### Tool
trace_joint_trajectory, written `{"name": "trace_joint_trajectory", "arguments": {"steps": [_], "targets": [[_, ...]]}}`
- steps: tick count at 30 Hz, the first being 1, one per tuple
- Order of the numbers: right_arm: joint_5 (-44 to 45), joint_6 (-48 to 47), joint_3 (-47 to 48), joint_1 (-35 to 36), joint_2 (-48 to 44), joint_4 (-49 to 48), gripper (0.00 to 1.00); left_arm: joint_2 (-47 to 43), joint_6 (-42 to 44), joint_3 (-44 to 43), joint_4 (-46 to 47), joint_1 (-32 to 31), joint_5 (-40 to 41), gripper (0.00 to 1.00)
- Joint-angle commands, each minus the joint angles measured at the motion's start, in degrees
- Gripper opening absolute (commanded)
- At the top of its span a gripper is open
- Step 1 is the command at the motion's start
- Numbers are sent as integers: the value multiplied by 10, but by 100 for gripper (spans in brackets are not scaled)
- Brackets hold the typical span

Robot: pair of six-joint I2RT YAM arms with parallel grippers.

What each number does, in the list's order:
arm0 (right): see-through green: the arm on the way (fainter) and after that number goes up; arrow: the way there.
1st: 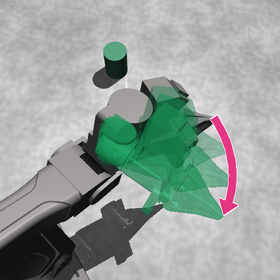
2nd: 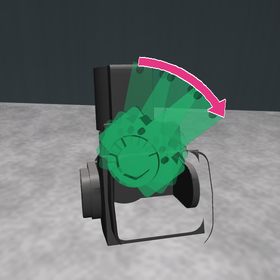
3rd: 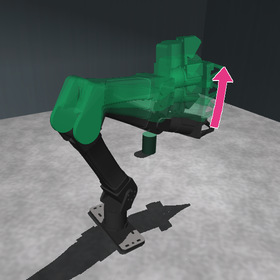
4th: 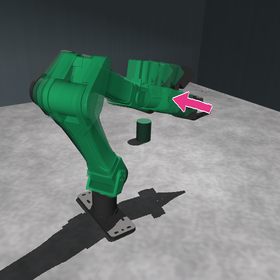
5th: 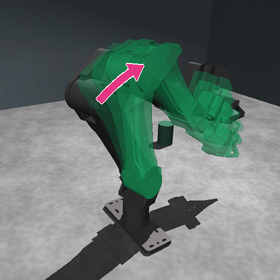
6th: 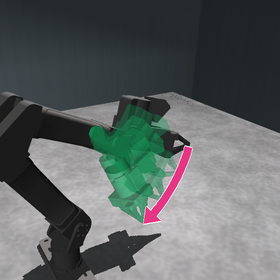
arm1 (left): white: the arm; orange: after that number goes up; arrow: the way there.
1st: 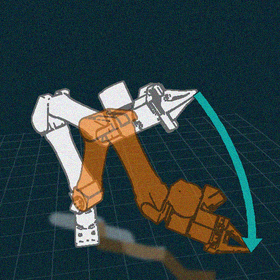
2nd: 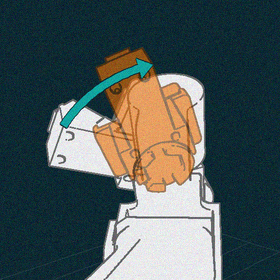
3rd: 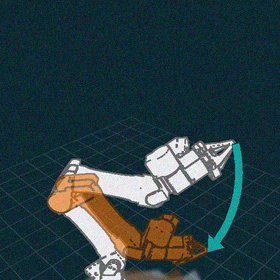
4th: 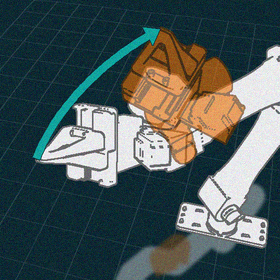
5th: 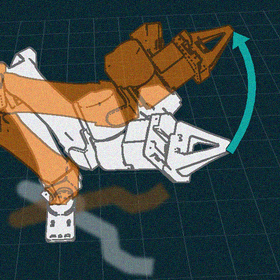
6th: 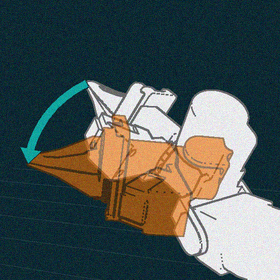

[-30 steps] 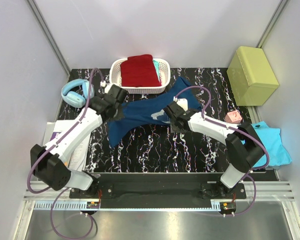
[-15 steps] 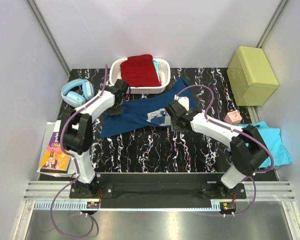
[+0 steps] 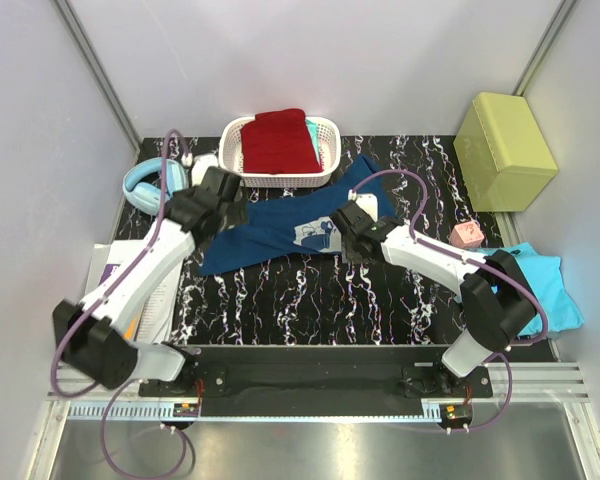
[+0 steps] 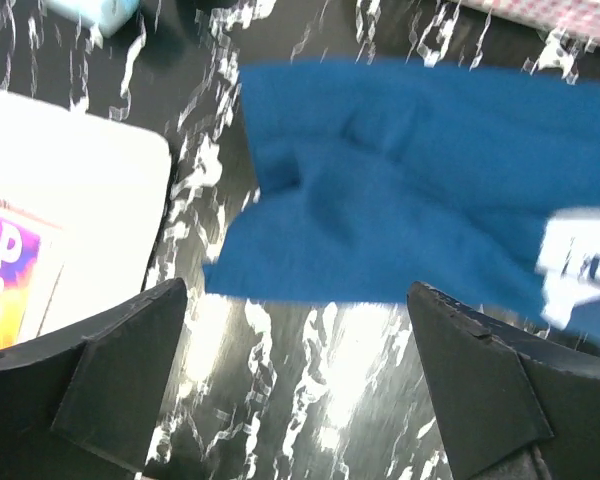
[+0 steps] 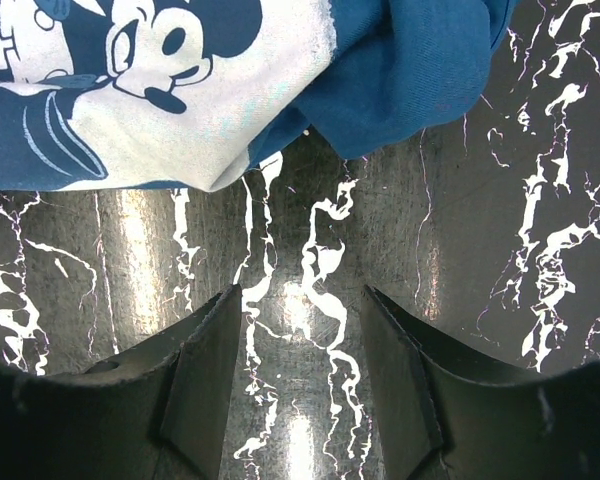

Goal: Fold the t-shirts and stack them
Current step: Flatten out the tshirt

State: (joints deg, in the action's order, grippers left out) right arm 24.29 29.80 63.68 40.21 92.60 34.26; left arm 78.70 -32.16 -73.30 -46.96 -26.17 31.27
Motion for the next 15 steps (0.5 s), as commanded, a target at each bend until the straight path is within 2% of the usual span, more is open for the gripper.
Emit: {"name": "trace_joint_trajectory", "arguments": {"steps": [1, 2, 6, 7, 10, 15], "targets": [[-6, -11, 1, 4, -13, -16, 58, -49, -40, 110, 12, 2, -37, 99], [-7, -14, 1, 4, -13, -16, 58, -53, -40, 125, 18, 2, -51, 95], [-18, -12, -3, 5, -19, -16, 58, -44, -66, 175, 23, 4, -52, 53], [-22, -8, -5, 5, -22, -16, 58, -37, -74, 177, 20, 5, -46, 49], [-26, -7, -10, 8, -32, -16, 58, 0, -94, 181, 13, 23, -55, 44], [-21, -12, -23, 7, -52, -13, 59, 50, -97, 178, 22, 55, -54, 43]]}}
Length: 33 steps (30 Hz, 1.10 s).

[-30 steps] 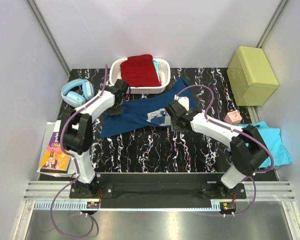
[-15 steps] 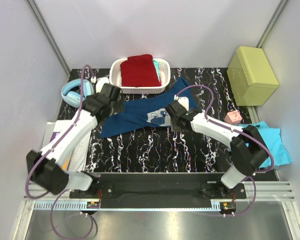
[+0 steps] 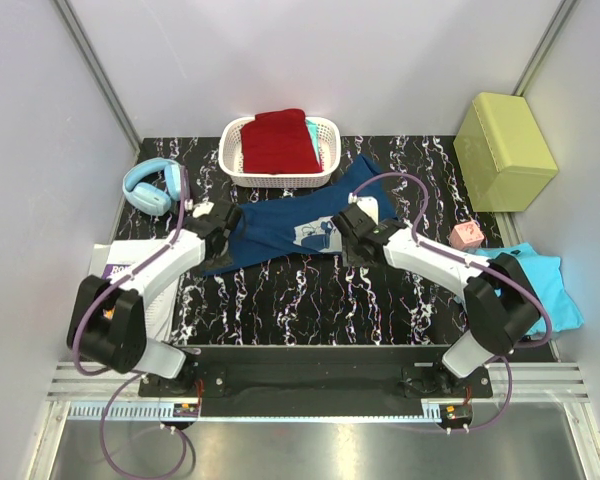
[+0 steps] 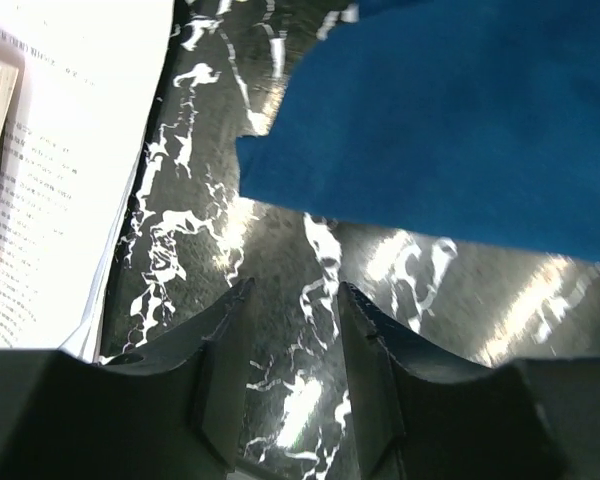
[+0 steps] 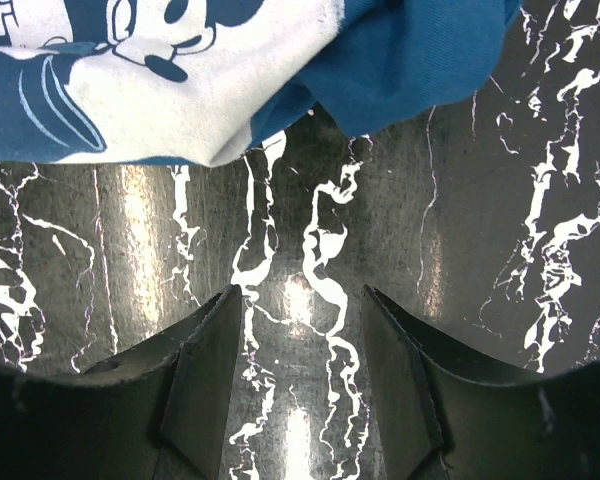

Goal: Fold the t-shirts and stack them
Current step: Flatten out the tshirt

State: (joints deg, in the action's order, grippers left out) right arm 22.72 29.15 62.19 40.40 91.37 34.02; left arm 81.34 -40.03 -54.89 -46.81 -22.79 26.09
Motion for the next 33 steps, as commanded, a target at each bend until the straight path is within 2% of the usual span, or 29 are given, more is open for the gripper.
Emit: {"name": "trace_joint_trajectory", "arguments": {"steps": [1, 12, 24, 27, 29, 32, 33], "targets": [[-7, -4, -11, 6, -43, -10, 58, 29, -17, -8, 21, 27, -6, 43], [-7, 4, -42, 5, -64, -7, 58, 89, -12, -25, 29, 110, -24, 43], [-9, -1, -37, 6, -55, -6, 59, 146, 1, -27, 61, 119, -54, 42], [-9, -1, -38, 6, -53, -7, 59, 152, 5, -28, 66, 119, -58, 34], [-10, -1, -39, 6, -53, -7, 59, 153, 7, -28, 66, 119, -61, 18], [-11, 0, -39, 6, -51, -7, 59, 141, 7, -23, 66, 119, -63, 0], [-10, 0, -39, 6, -50, -8, 58, 137, 7, -22, 65, 119, -63, 0]]}}
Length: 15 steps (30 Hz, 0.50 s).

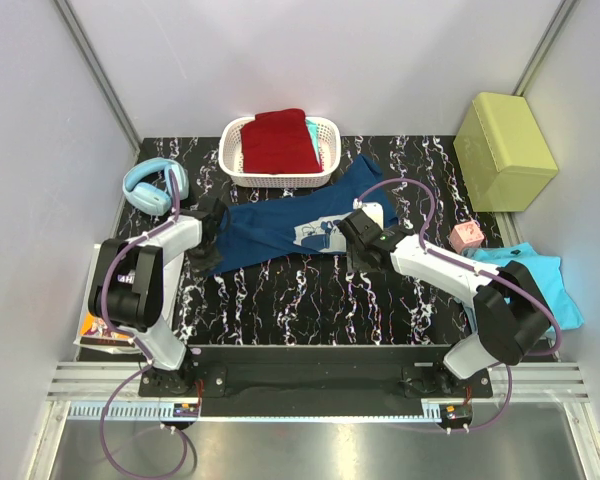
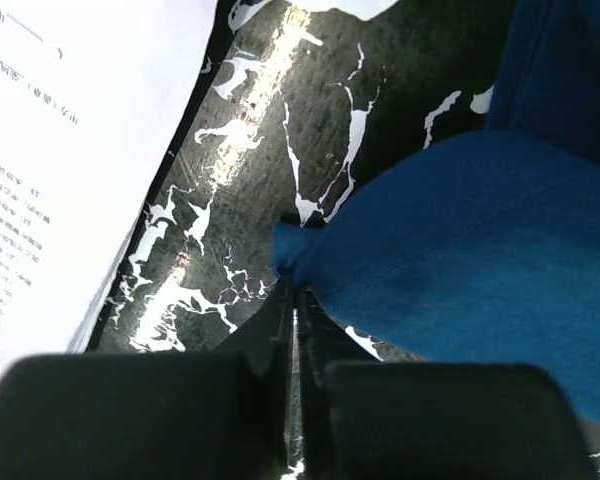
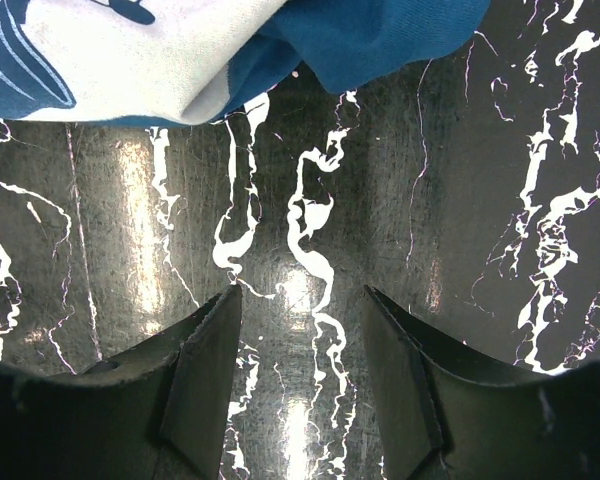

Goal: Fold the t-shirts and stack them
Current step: Flatten out the tshirt

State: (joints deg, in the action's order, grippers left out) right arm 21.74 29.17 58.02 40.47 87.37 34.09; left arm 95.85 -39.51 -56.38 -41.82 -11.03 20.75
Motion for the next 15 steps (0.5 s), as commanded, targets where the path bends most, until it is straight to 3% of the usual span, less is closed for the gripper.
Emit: {"name": "trace_joint_trajectory", "arguments": {"steps": [1, 9, 15], "targets": [[-1, -1, 3, 5, -9, -9, 58, -25, 1, -7, 14, 1, -7, 0], [-12, 5, 6, 5, -1, -14, 58, -106, 27, -62, -10, 0, 15, 0], [-18, 5, 12, 8, 4, -14, 58, -63, 58, -143, -14, -3, 41, 0]]}}
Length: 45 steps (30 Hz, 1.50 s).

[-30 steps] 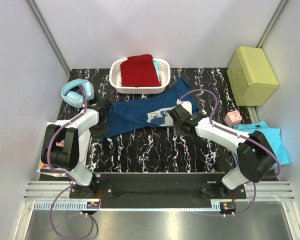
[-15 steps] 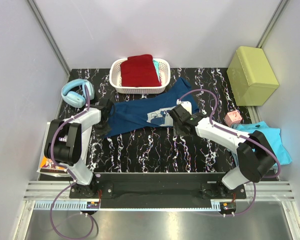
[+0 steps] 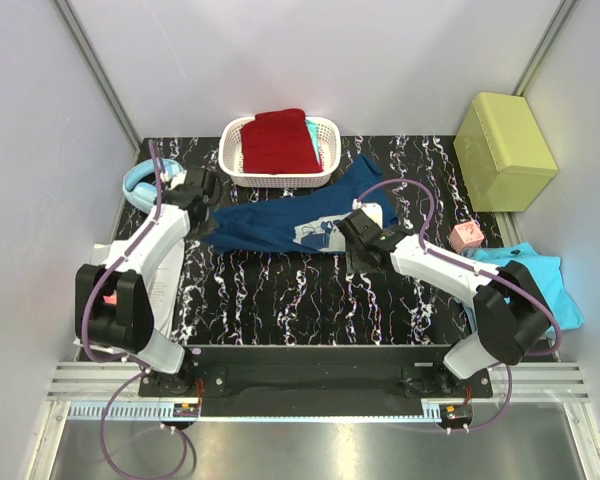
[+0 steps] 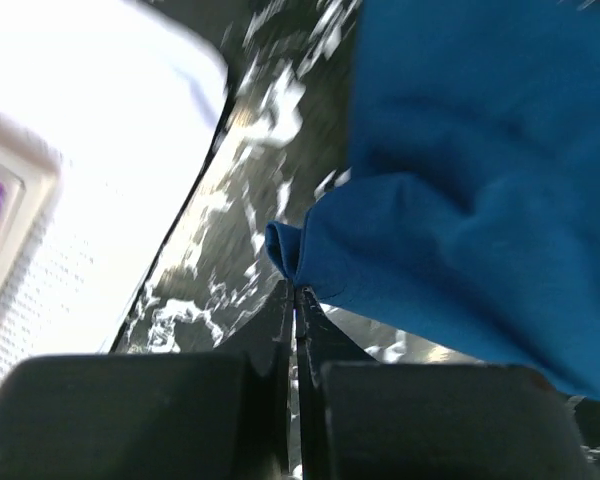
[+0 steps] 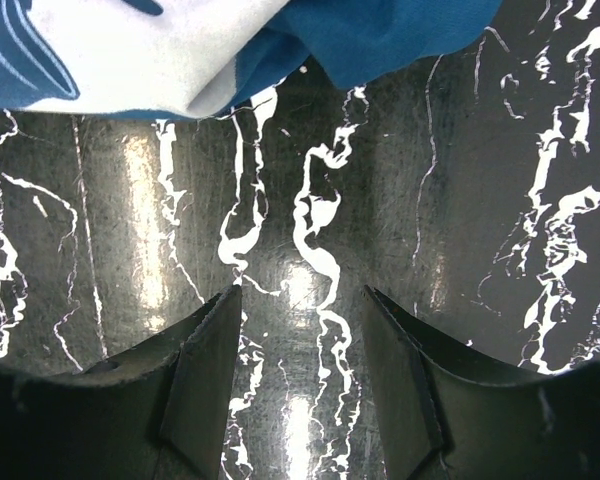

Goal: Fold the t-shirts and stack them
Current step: Flatten out the tshirt

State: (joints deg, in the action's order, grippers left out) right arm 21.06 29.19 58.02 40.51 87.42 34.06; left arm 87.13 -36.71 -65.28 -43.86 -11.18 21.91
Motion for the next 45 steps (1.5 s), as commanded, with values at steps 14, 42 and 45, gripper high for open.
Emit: {"name": "trace_joint_trajectory", "arguments": {"steps": [14, 42, 45], "targets": [[18, 0, -5, 10, -32, 2, 58, 61, 57, -186, -10, -58, 60, 0], [26, -2, 171, 10, 101, -22, 66, 19, 103, -614, -212, -278, 232, 0], [5, -8, 176, 37, 96, -23, 66, 26, 111, -611, -213, -278, 236, 0]]}}
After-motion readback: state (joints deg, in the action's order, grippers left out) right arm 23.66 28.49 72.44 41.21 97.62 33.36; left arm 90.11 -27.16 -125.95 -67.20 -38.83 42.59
